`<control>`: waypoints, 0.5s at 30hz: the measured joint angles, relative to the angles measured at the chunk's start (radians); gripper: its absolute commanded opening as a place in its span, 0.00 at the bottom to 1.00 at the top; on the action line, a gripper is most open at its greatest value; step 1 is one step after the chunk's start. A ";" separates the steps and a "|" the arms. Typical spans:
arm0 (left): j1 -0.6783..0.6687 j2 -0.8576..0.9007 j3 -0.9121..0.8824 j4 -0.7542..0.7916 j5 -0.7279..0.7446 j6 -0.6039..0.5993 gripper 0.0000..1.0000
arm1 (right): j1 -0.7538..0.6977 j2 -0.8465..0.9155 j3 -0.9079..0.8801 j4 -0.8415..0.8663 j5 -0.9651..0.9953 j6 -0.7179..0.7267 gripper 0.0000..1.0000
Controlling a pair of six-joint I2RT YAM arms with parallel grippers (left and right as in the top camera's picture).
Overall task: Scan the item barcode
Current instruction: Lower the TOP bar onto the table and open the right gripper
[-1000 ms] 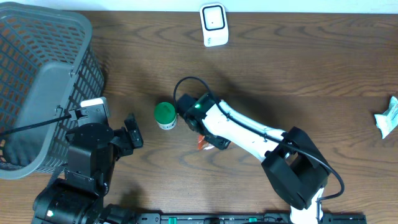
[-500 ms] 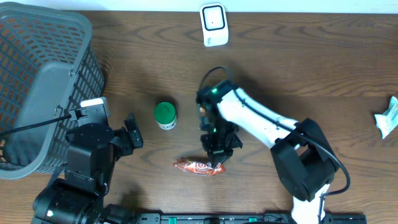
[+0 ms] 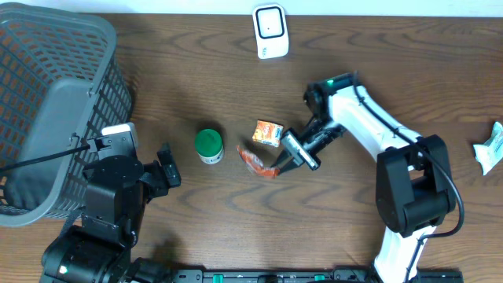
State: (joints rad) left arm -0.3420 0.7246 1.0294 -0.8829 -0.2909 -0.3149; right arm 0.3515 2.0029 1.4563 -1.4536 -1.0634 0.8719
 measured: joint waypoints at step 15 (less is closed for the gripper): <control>0.000 0.000 0.000 0.000 0.000 0.000 0.98 | -0.068 0.000 0.000 0.005 -0.167 0.077 0.02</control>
State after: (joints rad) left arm -0.3420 0.7246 1.0294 -0.8829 -0.2909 -0.3149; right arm 0.2840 2.0029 1.4563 -1.4487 -1.2301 0.9485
